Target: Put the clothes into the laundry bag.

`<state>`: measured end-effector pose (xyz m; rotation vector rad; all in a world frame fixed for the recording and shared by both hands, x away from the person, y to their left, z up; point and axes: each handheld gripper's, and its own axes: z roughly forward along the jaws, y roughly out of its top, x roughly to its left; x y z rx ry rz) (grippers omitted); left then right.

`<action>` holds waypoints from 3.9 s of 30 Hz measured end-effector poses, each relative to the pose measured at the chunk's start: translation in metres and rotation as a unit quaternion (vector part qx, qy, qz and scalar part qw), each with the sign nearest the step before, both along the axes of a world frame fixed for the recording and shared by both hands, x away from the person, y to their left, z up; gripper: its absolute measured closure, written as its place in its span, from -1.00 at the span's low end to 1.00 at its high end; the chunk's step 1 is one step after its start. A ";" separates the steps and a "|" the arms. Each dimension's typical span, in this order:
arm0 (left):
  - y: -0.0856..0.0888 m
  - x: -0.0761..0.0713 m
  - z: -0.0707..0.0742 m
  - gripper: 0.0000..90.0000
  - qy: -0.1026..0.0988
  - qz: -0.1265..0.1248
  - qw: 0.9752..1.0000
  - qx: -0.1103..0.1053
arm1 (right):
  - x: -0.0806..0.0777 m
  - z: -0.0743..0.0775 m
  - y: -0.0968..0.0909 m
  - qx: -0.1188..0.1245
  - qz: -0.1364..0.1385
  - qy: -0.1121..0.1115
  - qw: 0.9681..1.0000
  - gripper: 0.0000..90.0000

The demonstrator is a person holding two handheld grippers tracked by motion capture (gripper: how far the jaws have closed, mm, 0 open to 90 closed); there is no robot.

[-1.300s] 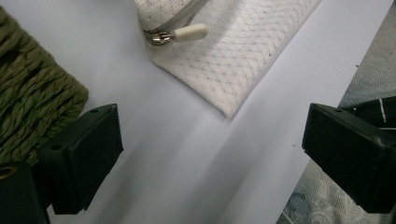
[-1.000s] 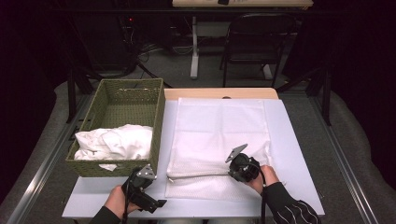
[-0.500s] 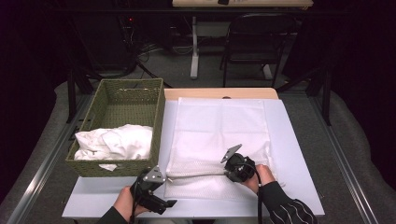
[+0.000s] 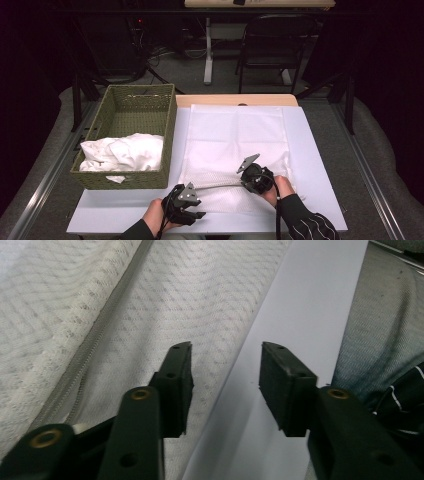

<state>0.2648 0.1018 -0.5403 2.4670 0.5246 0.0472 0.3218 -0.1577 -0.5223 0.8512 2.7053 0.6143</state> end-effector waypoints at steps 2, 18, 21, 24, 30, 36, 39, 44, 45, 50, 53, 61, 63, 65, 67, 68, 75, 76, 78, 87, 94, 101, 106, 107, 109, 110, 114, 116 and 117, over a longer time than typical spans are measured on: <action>0.000 0.001 -0.004 0.51 -0.002 0.000 1.000 0.004 | 0.000 0.000 -0.001 0.002 0.002 -0.001 1.000 0.95; 0.002 0.002 0.000 1.00 0.007 -0.007 1.000 0.016 | 0.002 0.009 -0.004 0.011 -0.005 -0.009 1.000 0.95; 0.002 0.002 0.000 1.00 0.003 -0.012 1.000 0.025 | 0.003 0.006 -0.004 0.013 -0.010 0.004 1.000 0.94; 0.004 0.002 -0.001 1.00 0.006 -0.012 1.000 0.025 | 0.003 0.007 -0.006 0.010 -0.017 0.003 1.000 0.95; 0.001 0.005 0.000 0.63 0.012 -0.002 1.000 0.000 | 0.002 -0.001 -0.001 0.000 -0.018 0.010 1.000 0.81; -0.010 0.006 -0.005 0.25 0.010 -0.017 1.000 -0.006 | 0.003 -0.008 0.004 -0.021 -0.016 0.020 0.999 0.93; -0.011 0.008 -0.006 0.65 0.007 -0.017 1.000 -0.012 | 0.003 -0.004 0.003 -0.013 -0.015 0.013 1.000 0.94; -0.009 0.008 -0.006 0.99 0.008 -0.011 1.000 -0.008 | 0.005 0.006 -0.004 0.000 -0.020 -0.007 1.000 0.95; -0.009 0.008 -0.006 0.99 0.008 -0.014 1.000 -0.006 | 0.005 0.008 -0.004 0.002 -0.026 -0.008 1.000 0.95; -0.009 0.006 -0.003 0.99 0.012 -0.027 1.000 0.003 | 0.009 0.013 -0.005 -0.001 -0.039 -0.032 0.999 0.96; -0.007 0.008 -0.002 0.78 0.009 -0.018 1.000 -0.003 | 0.012 0.006 -0.002 -0.010 -0.042 -0.015 0.999 0.94; -0.015 0.011 -0.004 0.06 0.014 -0.007 1.000 -0.009 | 0.014 -0.010 0.007 -0.046 -0.032 -0.003 0.998 0.39; -0.018 0.012 -0.006 0.10 0.008 -0.005 1.000 -0.008 | 0.016 -0.010 0.008 -0.044 -0.034 0.003 0.998 0.35; -0.019 0.012 -0.006 0.24 0.003 -0.006 1.000 -0.008 | 0.017 -0.010 0.008 -0.041 -0.035 0.008 0.999 0.42; -0.017 0.012 -0.007 0.42 0.001 0.000 1.000 -0.013 | 0.019 -0.010 0.007 -0.032 -0.030 0.015 0.999 0.62; -0.016 0.012 -0.007 0.54 0.005 0.003 1.000 -0.019 | 0.019 -0.011 0.006 -0.020 -0.029 0.020 0.999 0.71; -0.014 0.013 -0.008 0.96 0.008 0.013 1.000 -0.019 | 0.017 -0.005 0.006 -0.023 -0.028 0.014 0.999 0.96; -0.014 0.013 -0.007 0.97 0.009 0.013 1.000 -0.017 | 0.017 -0.001 0.004 -0.020 -0.029 0.011 0.999 0.96; -0.015 0.013 -0.007 0.98 0.010 0.013 1.000 -0.019 | 0.018 0.004 0.002 -0.009 -0.032 -0.001 0.999 0.96; -0.014 0.013 -0.005 0.98 0.016 0.006 1.000 -0.012 | 0.020 0.021 -0.005 0.013 -0.045 -0.033 0.998 0.97; -0.015 0.014 -0.005 0.97 0.016 0.014 1.000 -0.013 | 0.017 0.041 -0.007 0.041 -0.054 -0.060 0.996 0.97; -0.015 0.015 -0.006 0.98 0.018 0.018 1.000 -0.014 | 0.015 0.053 -0.010 0.063 -0.059 -0.076 0.993 0.97; -0.016 0.015 -0.005 0.98 0.019 0.017 1.000 -0.012 | 0.015 0.062 -0.011 0.082 -0.062 -0.079 0.992 0.97; -0.016 0.015 -0.005 0.98 0.019 0.017 1.000 -0.012 | 0.015 0.063 -0.012 0.086 -0.061 -0.084 0.991 0.97; -0.016 0.015 -0.005 0.98 0.019 0.017 1.000 -0.011 | 0.014 0.065 -0.011 0.091 -0.063 -0.082 0.990 0.97; -0.016 0.015 -0.005 0.97 0.018 0.016 1.000 -0.010 | 0.014 0.065 -0.011 0.089 -0.061 -0.082 0.991 0.97; -0.020 0.017 -0.001 0.45 0.020 0.022 0.999 -0.018 | 0.016 0.058 -0.011 0.083 -0.065 -0.067 0.992 0.97; -0.024 0.019 0.000 0.18 0.017 0.026 0.999 -0.024 | 0.017 0.055 -0.011 0.079 -0.065 -0.064 0.993 0.97; -0.028 0.020 0.000 0.07 0.014 0.028 0.999 -0.022 | 0.017 0.055 -0.010 0.079 -0.066 -0.064 0.993 0.97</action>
